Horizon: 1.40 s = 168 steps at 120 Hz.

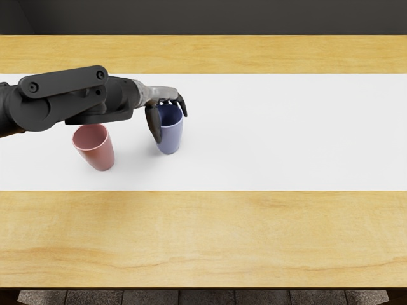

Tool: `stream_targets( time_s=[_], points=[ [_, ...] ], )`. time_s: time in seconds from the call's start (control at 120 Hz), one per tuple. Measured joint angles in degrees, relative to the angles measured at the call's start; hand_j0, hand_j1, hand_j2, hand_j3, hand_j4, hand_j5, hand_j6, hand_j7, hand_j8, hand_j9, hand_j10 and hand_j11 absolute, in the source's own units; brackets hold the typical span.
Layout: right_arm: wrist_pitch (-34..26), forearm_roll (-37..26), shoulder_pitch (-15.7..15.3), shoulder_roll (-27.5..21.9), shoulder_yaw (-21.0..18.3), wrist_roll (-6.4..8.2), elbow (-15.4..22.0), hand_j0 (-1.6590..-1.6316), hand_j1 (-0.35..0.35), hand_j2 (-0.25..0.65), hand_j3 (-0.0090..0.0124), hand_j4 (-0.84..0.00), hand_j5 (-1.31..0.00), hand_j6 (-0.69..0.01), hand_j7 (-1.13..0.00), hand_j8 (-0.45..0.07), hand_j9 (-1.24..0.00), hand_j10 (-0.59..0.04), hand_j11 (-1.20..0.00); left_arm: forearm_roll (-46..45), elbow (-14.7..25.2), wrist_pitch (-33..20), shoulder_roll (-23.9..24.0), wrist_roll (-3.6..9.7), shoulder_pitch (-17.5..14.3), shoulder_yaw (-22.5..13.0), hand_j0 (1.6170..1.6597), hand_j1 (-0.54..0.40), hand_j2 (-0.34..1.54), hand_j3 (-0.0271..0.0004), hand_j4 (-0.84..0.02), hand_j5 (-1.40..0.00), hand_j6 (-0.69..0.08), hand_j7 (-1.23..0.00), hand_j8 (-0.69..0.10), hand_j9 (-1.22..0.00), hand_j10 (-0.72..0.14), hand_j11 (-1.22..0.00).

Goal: Pick up cup and place in cup with left hand

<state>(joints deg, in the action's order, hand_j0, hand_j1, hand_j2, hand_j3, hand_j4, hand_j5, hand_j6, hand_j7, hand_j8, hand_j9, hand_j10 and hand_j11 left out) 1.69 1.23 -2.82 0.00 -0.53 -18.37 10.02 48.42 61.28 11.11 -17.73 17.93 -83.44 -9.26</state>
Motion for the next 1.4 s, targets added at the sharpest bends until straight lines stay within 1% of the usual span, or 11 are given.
stream_targets(
  time_s=[0.283, 0.508, 0.592, 0.683, 0.717, 0.758, 0.833, 1.017, 1.083, 1.15, 1.4],
  points=[
    [0.0, 0.0, 0.0, 0.0, 0.0, 0.0, 0.0, -1.6581, -0.349, 0.0, 0.0, 0.0, 0.0, 0.0, 0.0, 0.0, 0.0, 0.0, 0.0, -0.25, 0.53, 0.37, -1.36, 0.0, -1.96, 0.0, 1.6561, -0.055, 0.04, 0.0, -0.408, -0.55, -0.336, -0.55, -0.354, -0.55, -0.409, -0.55],
    [0.01, 0.0, -0.02, 0.0, 0.0, 0.0, 0.0, -1.6581, -0.349, 0.0, 0.0, 0.0, 0.0, 0.0, 0.0, 0.0, 0.0, 0.0, 0.0, -0.95, 3.61, 0.97, -5.74, 0.0, -4.49, -0.05, 1.6563, -0.066, 0.06, 0.0, -0.413, -0.55, -0.346, -0.55, -0.354, -0.55, -0.412, -0.55],
    [0.01, 0.0, -0.02, 0.0, 0.0, 0.0, 0.0, -1.6581, -0.349, 0.0, 0.0, 0.0, 0.0, 0.0, 0.0, 0.0, 0.0, 0.0, 0.0, -1.28, 4.81, 1.44, -6.78, 0.0, -5.12, -0.15, 1.6563, -0.079, 0.06, 0.0, -0.41, -0.55, -0.326, -0.55, -0.348, -0.55, -0.41, -0.55],
    [0.03, 0.0, -0.01, 0.0, 0.0, 0.0, 0.0, -1.6581, -0.349, 0.0, 0.0, 0.0, 0.0, 0.0, 0.0, 0.0, 0.0, 0.0, 0.0, -1.6, 6.24, 1.9, -8.76, 0.0, -6.16, -0.36, 1.6565, -0.085, 0.07, 0.0, -0.416, -0.55, -0.346, -0.55, -0.356, -0.55, -0.413, -0.55],
    [0.03, 0.0, -0.01, 0.0, 0.0, 0.0, 0.0, -1.6581, -0.349, 0.0, 0.0, 0.0, 0.0, 0.0, 0.0, 0.0, 0.0, 0.0, 0.0, -1.77, 6.63, 2.18, -8.89, 0.0, -6.51, -0.57, 1.6563, -0.077, 0.06, 0.0, -0.416, -0.55, -0.339, -0.55, -0.357, -0.55, -0.414, -0.55],
    [0.03, 0.0, 0.0, 0.0, 0.0, 0.0, 0.0, -1.6581, -0.349, 0.0, 0.0, 0.0, 0.0, 0.0, 0.0, 0.0, 0.0, 0.0, 0.0, -2.04, 7.24, 2.42, -10.03, 0.0, -6.8, -0.74, 1.6563, -0.074, 0.06, 0.0, -0.416, -0.55, -0.364, -0.55, -0.361, -0.55, -0.413, -0.55],
    [0.01, 0.0, 0.0, 0.0, 0.0, 0.0, 0.0, -1.6581, -0.349, 0.0, 0.0, 0.0, 0.0, 0.0, 0.0, 0.0, 0.0, 0.0, 0.0, -2.52, 8.58, 2.78, -11.79, 0.0, -7.69, -1.1, 1.6567, -0.095, 0.07, 0.0, -0.412, -0.56, -0.325, -0.55, -0.342, -0.55, -0.414, -0.55],
    [0.0, 0.0, 0.0, 0.0, 0.0, 0.0, 0.0, -1.6581, -0.349, 0.0, 0.0, 0.0, 0.0, 0.0, 0.0, 0.0, 0.0, 0.0, 0.0, -4.46, 12.09, 3.03, -15.58, -0.04, -11.38, -3.51, 1.657, -0.1, 0.07, 0.0, -0.412, -0.56, -0.325, -0.55, -0.34, -0.55, -0.417, -0.55],
    [0.01, 0.0, 0.0, 0.0, 0.0, 0.0, 0.0, -1.6581, -0.349, 0.0, 0.0, 0.0, 0.0, 0.0, 0.0, 0.0, 0.0, 0.0, 0.0, -5.01, 13.24, 3.08, -16.53, -0.06, -11.84, -4.24, 1.6572, -0.113, 0.08, 0.0, -0.415, -0.56, -0.312, -0.55, -0.33, -0.55, -0.418, -0.55],
    [0.02, 0.0, 0.0, 0.0, 0.0, 0.0, 0.0, -1.6581, -0.349, 0.0, 0.0, 0.0, 0.0, 0.0, 0.0, 0.0, 0.0, 0.0, 0.0, -5.42, 14.03, 3.14, -16.68, -0.06, -12.9, -5.03, 1.6571, -0.117, 0.07, 0.0, -0.413, -0.56, -0.314, -0.55, -0.325, -0.55, -0.419, -0.55],
    [0.02, 0.0, 0.0, 0.0, 0.0, 0.0, 0.0, -1.6581, -0.349, 0.0, 0.0, 0.0, 0.0, 0.0, 0.0, 0.0, 0.0, 0.0, 0.0, -6.39, 16.54, 5.08, -21.22, -0.06, -15.36, -6.21, 1.6572, -0.123, 0.07, 0.0, -0.421, -0.58, -0.303, -0.56, -0.316, -0.56, -0.429, -0.56]
  ],
)
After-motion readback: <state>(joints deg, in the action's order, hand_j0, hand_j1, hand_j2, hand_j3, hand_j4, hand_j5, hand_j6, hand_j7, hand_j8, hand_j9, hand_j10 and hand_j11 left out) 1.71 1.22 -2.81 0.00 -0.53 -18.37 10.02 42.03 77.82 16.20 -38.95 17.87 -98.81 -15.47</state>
